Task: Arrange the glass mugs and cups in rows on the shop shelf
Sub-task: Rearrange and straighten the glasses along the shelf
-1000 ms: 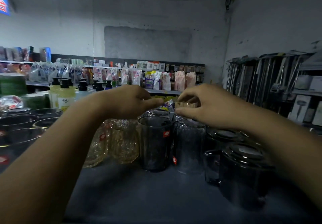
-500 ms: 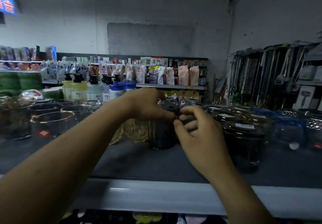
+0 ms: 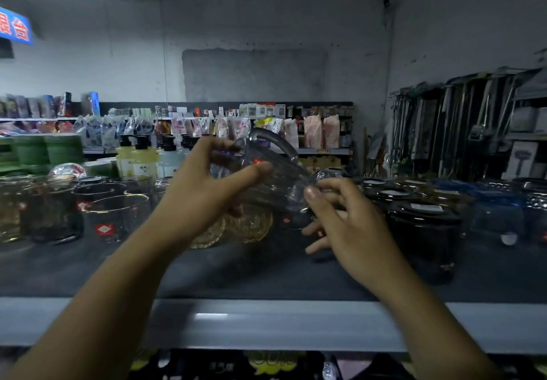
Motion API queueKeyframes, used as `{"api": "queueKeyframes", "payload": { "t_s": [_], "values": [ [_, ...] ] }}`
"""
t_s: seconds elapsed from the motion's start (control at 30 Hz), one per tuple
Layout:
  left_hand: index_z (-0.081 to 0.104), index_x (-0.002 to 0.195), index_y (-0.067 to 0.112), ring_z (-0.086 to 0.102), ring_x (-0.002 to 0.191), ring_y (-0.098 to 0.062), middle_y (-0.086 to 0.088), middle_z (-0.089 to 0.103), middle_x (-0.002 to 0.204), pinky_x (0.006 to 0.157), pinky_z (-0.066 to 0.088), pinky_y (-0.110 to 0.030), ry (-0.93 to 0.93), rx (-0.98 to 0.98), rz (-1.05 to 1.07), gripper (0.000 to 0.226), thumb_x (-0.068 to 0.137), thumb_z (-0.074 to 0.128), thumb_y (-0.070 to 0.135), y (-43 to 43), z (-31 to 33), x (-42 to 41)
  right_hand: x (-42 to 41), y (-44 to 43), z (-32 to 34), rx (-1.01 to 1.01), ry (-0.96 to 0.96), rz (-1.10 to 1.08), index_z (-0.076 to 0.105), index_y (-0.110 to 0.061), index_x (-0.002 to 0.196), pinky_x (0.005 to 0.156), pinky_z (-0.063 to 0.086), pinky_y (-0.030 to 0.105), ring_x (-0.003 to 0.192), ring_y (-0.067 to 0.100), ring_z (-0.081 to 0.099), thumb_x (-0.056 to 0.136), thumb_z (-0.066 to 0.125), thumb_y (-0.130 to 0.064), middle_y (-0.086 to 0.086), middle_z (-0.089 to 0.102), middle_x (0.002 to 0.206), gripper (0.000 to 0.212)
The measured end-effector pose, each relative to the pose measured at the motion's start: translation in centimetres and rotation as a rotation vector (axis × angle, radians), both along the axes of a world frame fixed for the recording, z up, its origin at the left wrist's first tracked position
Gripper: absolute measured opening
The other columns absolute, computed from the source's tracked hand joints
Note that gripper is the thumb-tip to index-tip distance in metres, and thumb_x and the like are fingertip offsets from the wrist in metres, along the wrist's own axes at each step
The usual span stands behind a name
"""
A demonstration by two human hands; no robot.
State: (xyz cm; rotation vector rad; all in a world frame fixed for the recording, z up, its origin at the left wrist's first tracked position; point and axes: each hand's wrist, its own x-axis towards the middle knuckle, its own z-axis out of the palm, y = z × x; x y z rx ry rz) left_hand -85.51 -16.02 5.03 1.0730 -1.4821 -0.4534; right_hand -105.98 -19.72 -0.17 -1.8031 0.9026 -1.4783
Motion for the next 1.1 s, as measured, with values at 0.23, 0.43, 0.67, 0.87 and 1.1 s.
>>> {"api": "queueKeyframes", "payload": {
  "t_s": [0.23,0.43,0.67,0.87,1.1],
  "values": [
    [0.051,0.121,0.018,0.074,0.096,-0.032,-0.016,0.069,0.115,0.076,0.062,-0.048,0.329,0.067,-0.247,0.072,0.065,0.092,0.039,-0.2,-4.6,-1.8,0.3,0.0,1.4,0.198,-0.296,0.277,0.058,-0.008,0.124,0.049,0.051,0.035,0.082,0.028,0.072,0.079,0.073,-0.041,0.015,0.074,0.106,0.058],
    [0.062,0.113,0.035,0.072,0.088,-0.006,0.012,0.074,0.102,0.083,0.060,-0.039,-0.209,0.142,-0.090,0.063,0.066,0.072,0.077,-0.5,-5.7,-1.1,-1.4,-0.2,3.3,-0.109,0.171,-0.142,0.065,-0.034,0.113,0.062,0.047,0.023,0.078,0.003,0.066,0.073,0.081,-0.059,-0.012,0.072,0.101,0.050],
    [0.070,0.105,0.028,0.068,0.076,0.002,0.012,0.072,0.085,0.072,0.057,-0.023,-0.434,0.113,0.077,0.041,0.077,0.077,0.058,-1.0,-6.6,-1.4,-0.3,-0.8,4.7,-0.262,0.652,-0.458,0.063,-0.031,0.127,0.093,0.051,0.031,0.108,0.011,0.060,0.067,0.076,-0.073,-0.007,0.064,0.123,0.074],
    [0.070,0.102,0.029,0.066,0.074,0.004,0.013,0.070,0.080,0.065,0.054,-0.016,-0.441,0.066,0.104,0.029,0.081,0.078,0.048,-1.4,-7.1,-1.4,1.2,-1.4,4.5,-0.224,0.825,-0.521,0.060,-0.027,0.131,0.092,0.049,0.033,0.114,0.020,0.058,0.070,0.073,-0.074,0.001,0.060,0.127,0.079],
    [0.069,0.108,0.029,0.065,0.075,0.005,0.013,0.069,0.082,0.065,0.052,-0.013,-0.452,0.006,0.136,0.028,0.084,0.077,0.040,-1.9,-7.2,-1.3,2.0,-1.8,3.8,-0.239,0.879,-0.497,0.049,-0.024,0.139,0.096,0.052,0.041,0.118,0.021,0.056,0.074,0.069,-0.075,0.000,0.053,0.134,0.085]
  ]
}}
